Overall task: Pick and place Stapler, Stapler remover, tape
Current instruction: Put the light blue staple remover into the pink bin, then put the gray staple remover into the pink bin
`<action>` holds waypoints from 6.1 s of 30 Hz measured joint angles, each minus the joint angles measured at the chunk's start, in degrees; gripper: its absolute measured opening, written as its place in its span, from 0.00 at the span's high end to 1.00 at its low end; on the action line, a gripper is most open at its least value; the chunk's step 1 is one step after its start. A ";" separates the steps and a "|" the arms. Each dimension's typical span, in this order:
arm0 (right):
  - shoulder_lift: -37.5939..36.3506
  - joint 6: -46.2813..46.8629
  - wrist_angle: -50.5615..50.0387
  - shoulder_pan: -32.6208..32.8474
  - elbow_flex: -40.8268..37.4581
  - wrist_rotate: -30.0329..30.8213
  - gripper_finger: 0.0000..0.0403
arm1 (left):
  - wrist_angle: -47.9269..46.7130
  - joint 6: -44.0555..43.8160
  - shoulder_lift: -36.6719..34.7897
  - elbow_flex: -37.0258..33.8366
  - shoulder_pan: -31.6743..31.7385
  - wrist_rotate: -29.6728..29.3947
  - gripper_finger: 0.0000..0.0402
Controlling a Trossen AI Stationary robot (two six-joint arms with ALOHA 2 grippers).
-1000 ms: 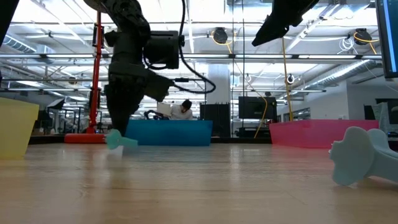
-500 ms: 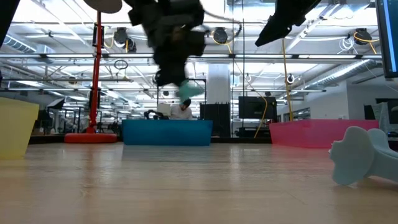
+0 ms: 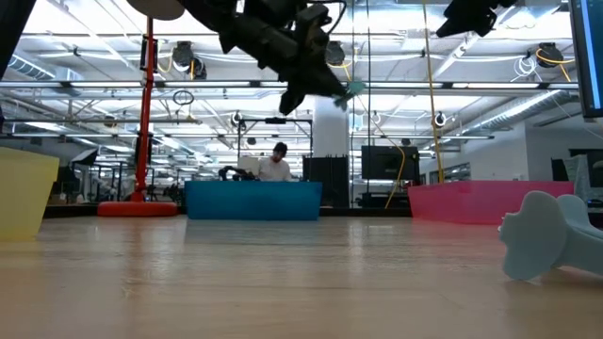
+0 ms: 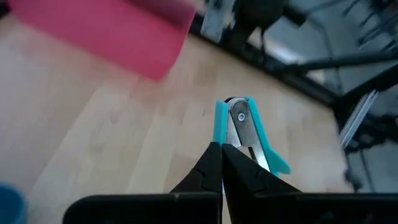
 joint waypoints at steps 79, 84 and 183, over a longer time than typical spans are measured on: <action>3.26 9.03 35.69 -0.13 -12.13 -7.48 1.00 | 30.56 0.42 -0.07 -0.04 -4.29 2.78 1.00; 3.26 9.05 35.72 -0.13 -12.13 -7.48 1.00 | 30.56 0.41 -0.07 -0.04 -4.29 2.67 0.99; -3.27 -1.72 -10.08 -29.98 -9.97 -27.82 0.95 | -3.64 0.99 -1.16 -0.07 -10.78 -3.47 0.47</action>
